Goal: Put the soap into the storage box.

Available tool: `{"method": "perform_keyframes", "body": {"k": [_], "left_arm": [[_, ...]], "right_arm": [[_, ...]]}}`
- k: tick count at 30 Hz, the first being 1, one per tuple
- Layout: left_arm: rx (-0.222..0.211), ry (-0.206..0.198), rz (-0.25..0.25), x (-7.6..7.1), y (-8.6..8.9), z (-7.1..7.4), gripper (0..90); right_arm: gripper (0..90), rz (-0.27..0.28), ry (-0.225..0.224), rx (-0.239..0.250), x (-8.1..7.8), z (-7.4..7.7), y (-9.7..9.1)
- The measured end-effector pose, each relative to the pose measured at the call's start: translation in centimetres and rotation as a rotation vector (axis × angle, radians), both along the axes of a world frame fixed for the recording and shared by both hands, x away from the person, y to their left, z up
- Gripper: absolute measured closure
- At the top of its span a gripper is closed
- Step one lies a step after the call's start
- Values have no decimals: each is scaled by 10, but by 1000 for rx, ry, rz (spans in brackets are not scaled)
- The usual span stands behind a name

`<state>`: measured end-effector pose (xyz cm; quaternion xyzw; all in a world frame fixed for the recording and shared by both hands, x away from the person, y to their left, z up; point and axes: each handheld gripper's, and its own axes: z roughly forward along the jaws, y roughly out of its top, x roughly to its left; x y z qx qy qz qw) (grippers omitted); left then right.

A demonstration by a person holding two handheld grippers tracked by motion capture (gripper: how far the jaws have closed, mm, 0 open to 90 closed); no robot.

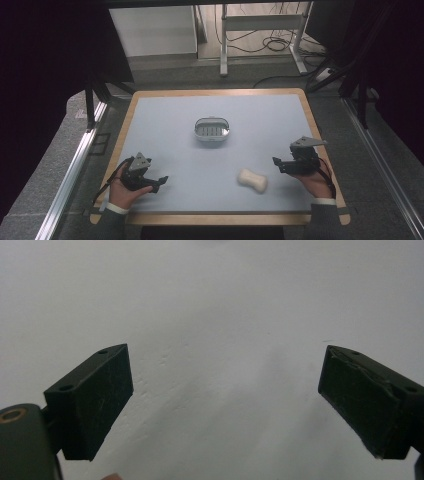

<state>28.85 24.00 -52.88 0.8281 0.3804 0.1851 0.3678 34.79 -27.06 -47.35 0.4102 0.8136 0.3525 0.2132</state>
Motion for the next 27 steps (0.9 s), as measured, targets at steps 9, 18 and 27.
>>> {"method": "perform_keyframes", "body": {"k": [9, 18, 27], "left_arm": [[4, 1, -2, 1, 0, -1, 79], [3, 1, 3, 0, 1, 0, 79], [3, 8, -9, 0, -1, -1, 80]], "right_arm": [[208, 23, 12, 22, -2, 6, 9], [209, 94, 53, -27, -4, 21, 26], [209, 163, 119, -94, -7, 27, 46]]}}
